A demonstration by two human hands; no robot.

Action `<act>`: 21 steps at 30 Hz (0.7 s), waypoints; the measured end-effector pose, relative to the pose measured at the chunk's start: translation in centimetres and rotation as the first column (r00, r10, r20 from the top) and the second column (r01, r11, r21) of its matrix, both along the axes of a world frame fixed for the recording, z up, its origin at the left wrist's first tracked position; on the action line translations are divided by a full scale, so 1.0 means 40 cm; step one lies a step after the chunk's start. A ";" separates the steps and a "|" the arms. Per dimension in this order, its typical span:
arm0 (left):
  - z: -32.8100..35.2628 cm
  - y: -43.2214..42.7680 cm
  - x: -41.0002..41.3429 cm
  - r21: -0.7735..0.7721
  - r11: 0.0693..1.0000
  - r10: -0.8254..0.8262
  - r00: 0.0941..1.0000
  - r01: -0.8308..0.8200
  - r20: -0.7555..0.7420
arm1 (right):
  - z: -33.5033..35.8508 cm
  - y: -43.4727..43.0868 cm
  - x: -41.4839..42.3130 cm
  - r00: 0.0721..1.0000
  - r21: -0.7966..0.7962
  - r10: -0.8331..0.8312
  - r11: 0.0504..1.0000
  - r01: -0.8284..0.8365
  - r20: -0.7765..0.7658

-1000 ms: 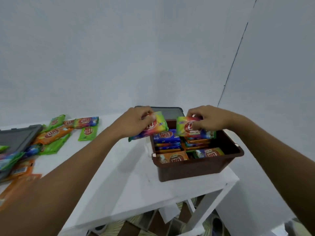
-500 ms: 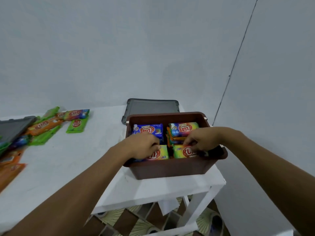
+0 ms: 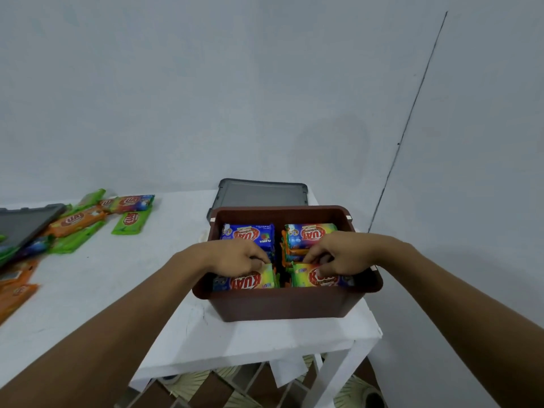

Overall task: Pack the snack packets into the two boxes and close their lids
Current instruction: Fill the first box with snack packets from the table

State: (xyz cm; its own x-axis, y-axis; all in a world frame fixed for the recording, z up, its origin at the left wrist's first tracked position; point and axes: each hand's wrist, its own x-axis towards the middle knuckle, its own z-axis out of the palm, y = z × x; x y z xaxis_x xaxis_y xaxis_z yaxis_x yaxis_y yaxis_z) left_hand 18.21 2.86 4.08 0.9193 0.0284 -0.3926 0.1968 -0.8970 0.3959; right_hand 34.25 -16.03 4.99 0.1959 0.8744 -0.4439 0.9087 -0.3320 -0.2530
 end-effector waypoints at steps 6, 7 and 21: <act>-0.010 0.008 -0.019 -0.024 0.999 -0.043 0.999 0.044 0.015 | -0.021 -0.014 -0.004 1.000 0.067 0.012 0.998 -0.013 0.010; -0.010 0.007 -0.020 -0.025 0.999 -0.039 0.999 0.040 0.015 | -0.022 -0.015 -0.004 0.999 0.078 0.018 0.997 -0.020 0.026; -0.056 -0.007 -0.040 0.388 0.921 -0.082 0.992 0.037 0.099 | -0.066 -0.058 -0.026 0.939 0.604 -0.332 0.730 0.319 -0.094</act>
State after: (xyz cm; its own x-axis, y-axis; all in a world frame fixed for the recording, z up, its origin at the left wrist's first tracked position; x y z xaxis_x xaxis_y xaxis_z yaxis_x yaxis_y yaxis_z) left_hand 16.60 2.57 1.84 0.9611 0.1002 -0.2573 0.1127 -0.9930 0.0341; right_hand 33.23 -18.34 2.36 0.5214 0.8384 0.1586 0.7804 -0.3934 -0.4859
